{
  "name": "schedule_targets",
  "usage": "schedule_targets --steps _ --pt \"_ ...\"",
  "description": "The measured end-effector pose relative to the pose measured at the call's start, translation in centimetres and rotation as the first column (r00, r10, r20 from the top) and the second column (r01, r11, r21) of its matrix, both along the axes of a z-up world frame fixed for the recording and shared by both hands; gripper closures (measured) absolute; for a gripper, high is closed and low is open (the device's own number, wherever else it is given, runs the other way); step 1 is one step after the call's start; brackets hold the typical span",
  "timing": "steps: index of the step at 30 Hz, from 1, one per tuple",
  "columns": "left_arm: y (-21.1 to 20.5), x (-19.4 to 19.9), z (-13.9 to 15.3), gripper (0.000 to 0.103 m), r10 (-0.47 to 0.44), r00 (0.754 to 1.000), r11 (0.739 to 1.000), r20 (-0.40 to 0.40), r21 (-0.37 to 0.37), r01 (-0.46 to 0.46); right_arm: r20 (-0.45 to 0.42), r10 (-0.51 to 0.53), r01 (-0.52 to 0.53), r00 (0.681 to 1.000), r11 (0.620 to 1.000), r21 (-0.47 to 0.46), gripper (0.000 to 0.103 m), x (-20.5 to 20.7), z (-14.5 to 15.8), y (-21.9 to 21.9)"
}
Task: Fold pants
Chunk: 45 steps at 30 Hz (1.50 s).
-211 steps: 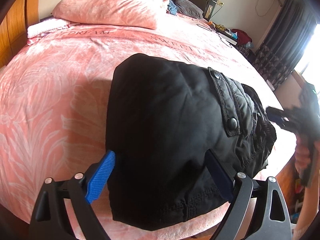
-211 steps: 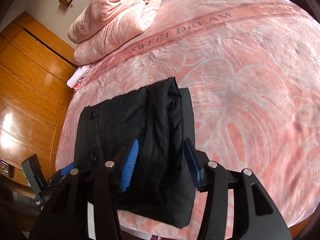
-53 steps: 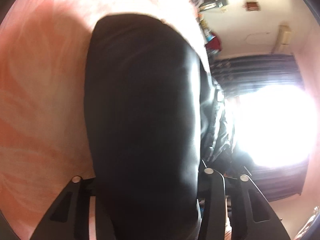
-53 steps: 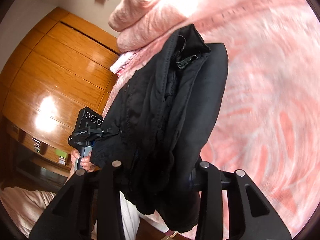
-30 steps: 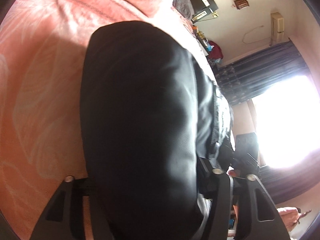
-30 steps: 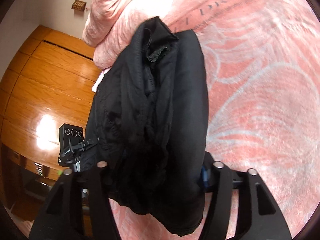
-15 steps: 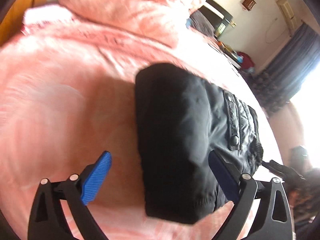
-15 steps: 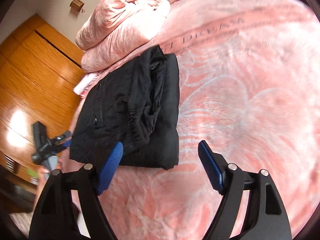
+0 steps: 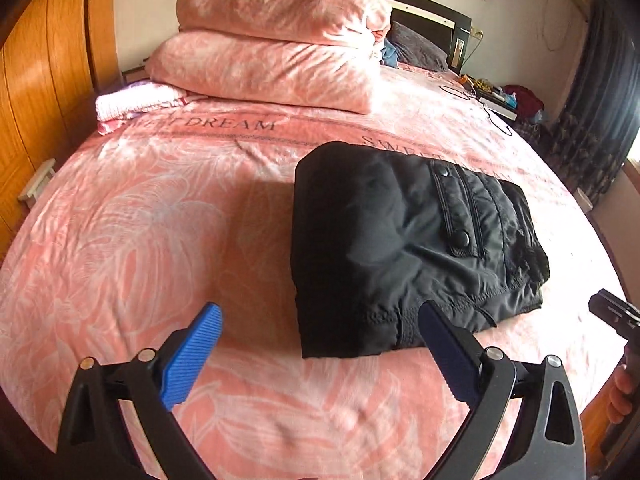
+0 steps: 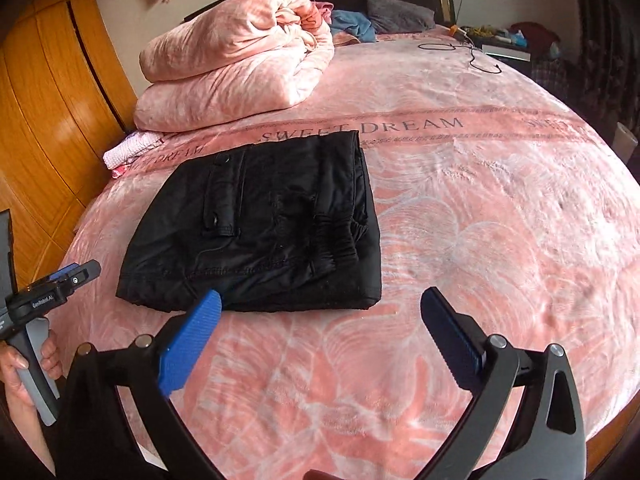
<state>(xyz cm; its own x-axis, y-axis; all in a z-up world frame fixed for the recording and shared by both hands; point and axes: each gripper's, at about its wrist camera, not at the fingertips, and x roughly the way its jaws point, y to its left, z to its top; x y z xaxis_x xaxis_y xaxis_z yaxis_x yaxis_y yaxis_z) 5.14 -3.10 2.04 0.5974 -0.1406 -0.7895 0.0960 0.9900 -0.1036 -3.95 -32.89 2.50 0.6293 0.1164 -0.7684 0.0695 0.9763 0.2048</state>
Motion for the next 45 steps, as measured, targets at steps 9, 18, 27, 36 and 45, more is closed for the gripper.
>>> schedule_targets --steps 9,18,27,36,45 --pt "-1.0 -2.6 0.9 0.004 -0.003 1.000 0.999 -0.010 0.032 0.003 -0.023 -0.030 0.030 0.999 1.000 -0.007 0.003 -1.8 1.4 1.8" --pt "-2.1 -4.2 1.8 0.004 -0.020 1.000 0.999 -0.002 0.034 0.020 -0.027 -0.010 0.009 1.000 0.999 -0.041 0.003 -2.8 1.8 3.2" --pt "-2.1 -4.3 1.7 0.004 -0.006 1.000 0.997 -0.001 0.078 0.006 -0.026 -0.012 0.011 1.000 0.999 -0.049 0.003 -2.6 1.7 3.5" --pt "-2.0 -4.2 1.3 0.004 -0.003 1.000 0.995 -0.008 0.103 0.004 -0.037 -0.007 0.004 0.999 0.997 -0.076 0.003 -2.1 1.2 4.1" --pt "-1.5 -4.0 1.0 0.004 0.014 1.000 0.993 -0.012 0.119 -0.012 -0.039 -0.014 0.010 0.999 0.995 -0.100 0.003 -1.9 1.2 4.3"
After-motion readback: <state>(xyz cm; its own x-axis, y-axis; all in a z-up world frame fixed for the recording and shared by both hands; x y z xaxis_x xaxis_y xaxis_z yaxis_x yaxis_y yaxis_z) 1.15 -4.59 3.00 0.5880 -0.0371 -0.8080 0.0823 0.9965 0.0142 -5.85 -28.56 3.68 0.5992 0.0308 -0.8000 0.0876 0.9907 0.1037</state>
